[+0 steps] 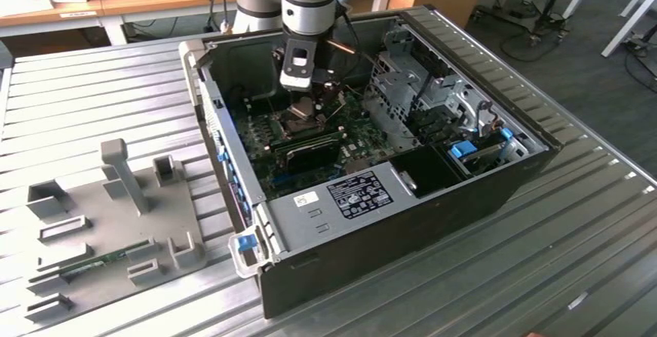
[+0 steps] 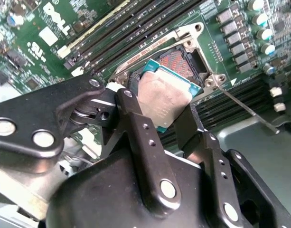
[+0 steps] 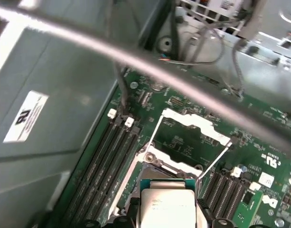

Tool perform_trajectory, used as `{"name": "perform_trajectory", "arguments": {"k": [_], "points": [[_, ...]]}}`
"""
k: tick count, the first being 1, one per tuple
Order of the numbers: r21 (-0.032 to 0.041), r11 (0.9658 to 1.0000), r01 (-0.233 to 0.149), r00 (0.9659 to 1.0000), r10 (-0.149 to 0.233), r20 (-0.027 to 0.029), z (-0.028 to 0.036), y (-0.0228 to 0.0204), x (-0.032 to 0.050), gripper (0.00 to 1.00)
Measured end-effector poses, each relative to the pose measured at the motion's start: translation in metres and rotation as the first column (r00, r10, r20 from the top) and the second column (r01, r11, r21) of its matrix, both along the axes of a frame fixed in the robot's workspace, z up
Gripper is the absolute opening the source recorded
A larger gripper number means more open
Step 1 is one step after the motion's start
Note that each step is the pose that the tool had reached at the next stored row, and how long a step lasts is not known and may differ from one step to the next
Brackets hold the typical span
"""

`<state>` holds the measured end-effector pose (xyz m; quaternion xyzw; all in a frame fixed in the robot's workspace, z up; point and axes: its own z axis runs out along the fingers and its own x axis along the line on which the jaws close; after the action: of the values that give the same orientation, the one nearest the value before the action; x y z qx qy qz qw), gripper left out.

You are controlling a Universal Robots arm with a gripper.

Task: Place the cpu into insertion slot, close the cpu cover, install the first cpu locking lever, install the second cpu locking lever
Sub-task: 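Place the cpu into insertion slot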

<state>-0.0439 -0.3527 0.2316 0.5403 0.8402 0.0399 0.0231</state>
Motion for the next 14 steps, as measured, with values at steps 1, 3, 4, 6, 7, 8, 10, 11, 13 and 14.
{"name": "perform_trajectory", "arguments": {"k": [1,3,4,6,7,8,10,11,13,14], "points": [[0.0,0.9998,0.018,0.9998,-0.018,0.0,-0.0002,0.0,0.0,0.54],[0.0,0.9986,0.052,0.9986,-0.052,0.0,-0.0006,0.0,0.0,0.54],[0.0001,0.998,0.063,0.998,-0.063,-0.0001,-0.0008,0.0,-0.0002,0.54],[0.0009,0.9966,0.082,0.9966,-0.082,-0.0001,-0.0012,0.0,-0.0005,0.54],[0.0012,0.9957,0.092,0.9957,-0.092,-0.0001,-0.0014,0.0,-0.0006,0.54],[0.0012,0.9946,0.103,0.9947,-0.103,-0.0001,-0.0016,0.0,-0.0006,0.54],[0.001,0.9913,0.132,0.9913,-0.132,-0.0002,-0.0019,0.0,-0.0007,0.54],[0.001,0.9898,0.143,0.9898,-0.143,-0.0002,-0.0019,0.0,-0.0007,0.54],[0.001,0.9895,0.145,0.9895,-0.145,-0.0002,-0.0019,-0.0001,-0.0007,0.54],[0.0011,0.9895,0.145,0.9895,-0.145,-0.0001,-0.0019,0.0,-0.0007,0.54]]}}
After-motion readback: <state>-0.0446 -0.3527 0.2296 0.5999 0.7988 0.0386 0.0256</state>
